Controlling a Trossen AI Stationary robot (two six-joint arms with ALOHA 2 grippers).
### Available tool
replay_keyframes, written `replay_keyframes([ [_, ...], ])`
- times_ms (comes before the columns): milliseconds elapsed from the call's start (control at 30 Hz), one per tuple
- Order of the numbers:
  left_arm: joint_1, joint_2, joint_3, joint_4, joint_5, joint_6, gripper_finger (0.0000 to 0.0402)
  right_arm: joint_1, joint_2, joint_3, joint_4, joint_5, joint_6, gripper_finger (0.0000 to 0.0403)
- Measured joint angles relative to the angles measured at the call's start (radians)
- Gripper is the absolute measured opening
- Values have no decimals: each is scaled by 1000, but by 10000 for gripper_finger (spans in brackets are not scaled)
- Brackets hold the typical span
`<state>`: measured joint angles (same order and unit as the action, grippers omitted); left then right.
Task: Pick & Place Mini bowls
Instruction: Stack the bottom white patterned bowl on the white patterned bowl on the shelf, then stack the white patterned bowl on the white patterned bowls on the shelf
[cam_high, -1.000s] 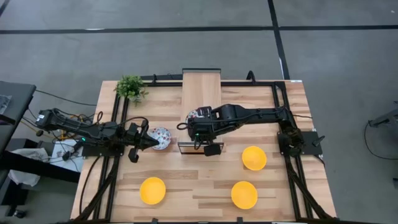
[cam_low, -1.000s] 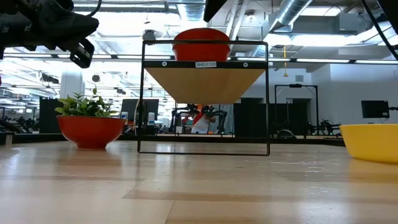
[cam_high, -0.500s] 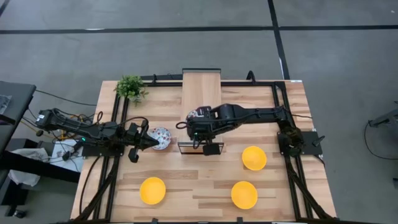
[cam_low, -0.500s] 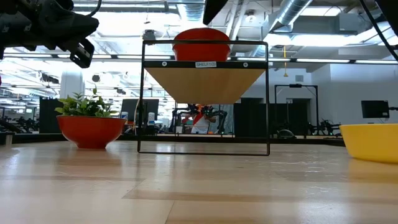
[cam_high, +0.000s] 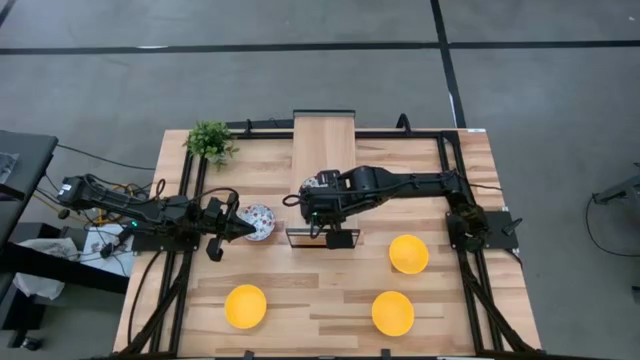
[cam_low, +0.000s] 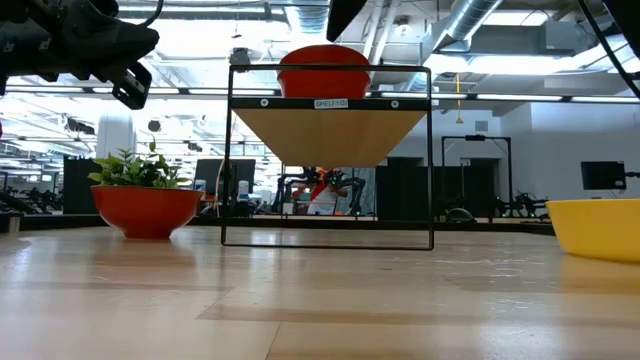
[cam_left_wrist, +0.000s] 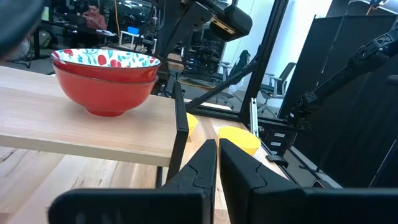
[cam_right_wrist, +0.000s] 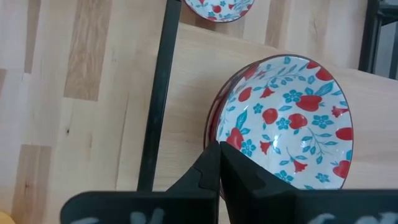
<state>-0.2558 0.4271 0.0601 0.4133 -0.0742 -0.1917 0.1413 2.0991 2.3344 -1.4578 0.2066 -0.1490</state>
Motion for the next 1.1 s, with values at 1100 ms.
replay_keyframes([
  [1100,0,0,0,15,0,0,17,-9,-189,21,-96,137,134,0],
])
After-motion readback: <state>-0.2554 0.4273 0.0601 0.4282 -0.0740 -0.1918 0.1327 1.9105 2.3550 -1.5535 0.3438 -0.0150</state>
